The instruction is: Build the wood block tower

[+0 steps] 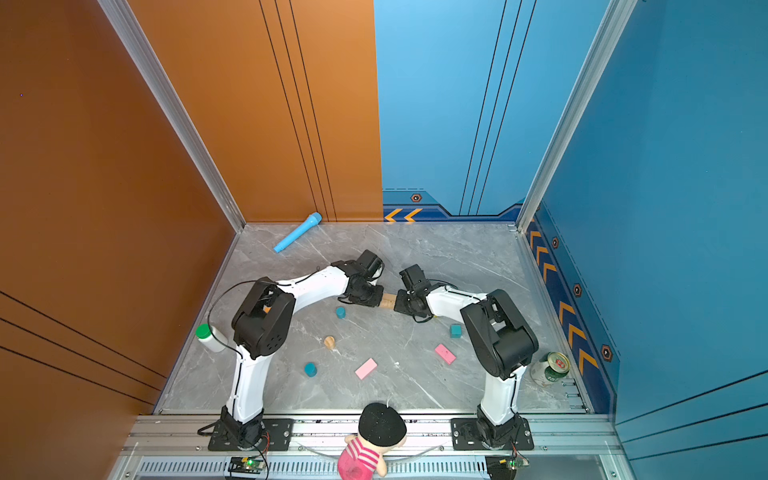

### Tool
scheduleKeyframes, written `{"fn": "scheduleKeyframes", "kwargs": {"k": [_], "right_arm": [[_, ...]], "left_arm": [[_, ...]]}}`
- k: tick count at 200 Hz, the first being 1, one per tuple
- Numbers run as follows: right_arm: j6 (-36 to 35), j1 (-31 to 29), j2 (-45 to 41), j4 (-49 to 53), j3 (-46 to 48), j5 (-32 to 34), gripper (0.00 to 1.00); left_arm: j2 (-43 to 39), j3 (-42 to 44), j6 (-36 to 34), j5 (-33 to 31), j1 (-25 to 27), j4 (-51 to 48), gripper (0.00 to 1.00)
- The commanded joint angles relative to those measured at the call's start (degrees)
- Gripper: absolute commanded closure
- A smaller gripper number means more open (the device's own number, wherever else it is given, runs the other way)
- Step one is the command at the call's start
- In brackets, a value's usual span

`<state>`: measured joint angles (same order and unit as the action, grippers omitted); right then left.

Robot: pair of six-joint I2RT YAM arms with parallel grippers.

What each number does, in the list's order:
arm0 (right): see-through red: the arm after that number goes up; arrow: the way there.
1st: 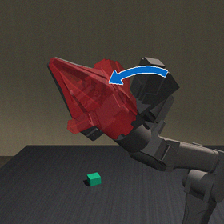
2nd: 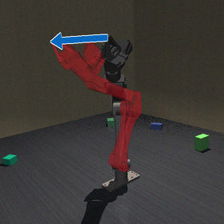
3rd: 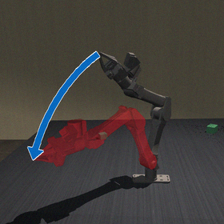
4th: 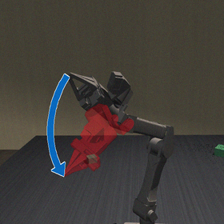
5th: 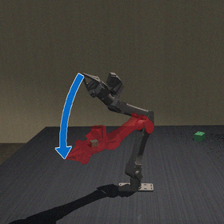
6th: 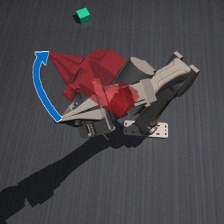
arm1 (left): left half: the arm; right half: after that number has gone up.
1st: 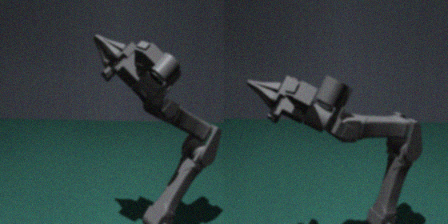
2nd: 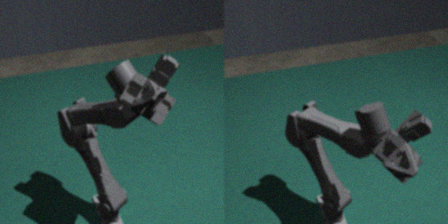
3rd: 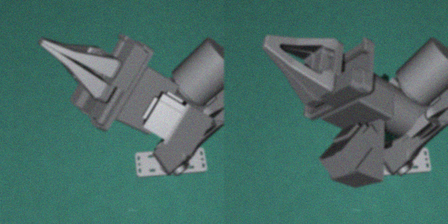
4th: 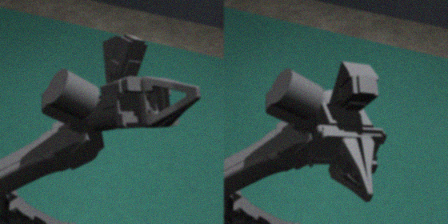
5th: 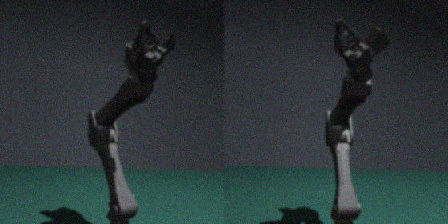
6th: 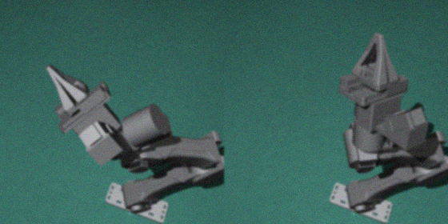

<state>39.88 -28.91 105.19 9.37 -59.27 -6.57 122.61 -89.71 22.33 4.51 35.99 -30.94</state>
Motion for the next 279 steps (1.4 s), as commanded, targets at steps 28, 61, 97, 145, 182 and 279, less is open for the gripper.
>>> {"fn": "scheduleKeyframes", "kwargs": {"k": [28,61,97,145,182,279], "right_arm": [[-0.40,0.86,0.31,4.24,1.08,0.53,1.00],[-0.42,1.31,-0.43,4.25,1.52,0.67,1.00],[-0.73,2.17,-0.69,4.35,1.43,0.76,1.00],[-1.80,3.31,0.78,5.54,-1.17,0.86,1.00],[-2.30,3.33,3.43,6.10,-4.05,-0.19,1.00],[-3.12,2.36,7.64,7.62,-7.95,-0.77,1.00]], "left_arm": [[4.50,3.04,-0.35,-2.82,-1.00,-5.35,0.91],[3.42,3.88,-0.27,-3.37,-1.28,-5.36,0.97],[3.20,4.15,-0.18,-3.81,-1.53,-5.31,1.00],[3.09,4.42,-0.18,-4.06,-1.79,-5.34,1.00],[3.06,4.72,-0.19,-4.29,-2.07,-5.33,1.00],[2.87,5.50,0.08,-4.60,-2.97,-5.36,1.00]]}}
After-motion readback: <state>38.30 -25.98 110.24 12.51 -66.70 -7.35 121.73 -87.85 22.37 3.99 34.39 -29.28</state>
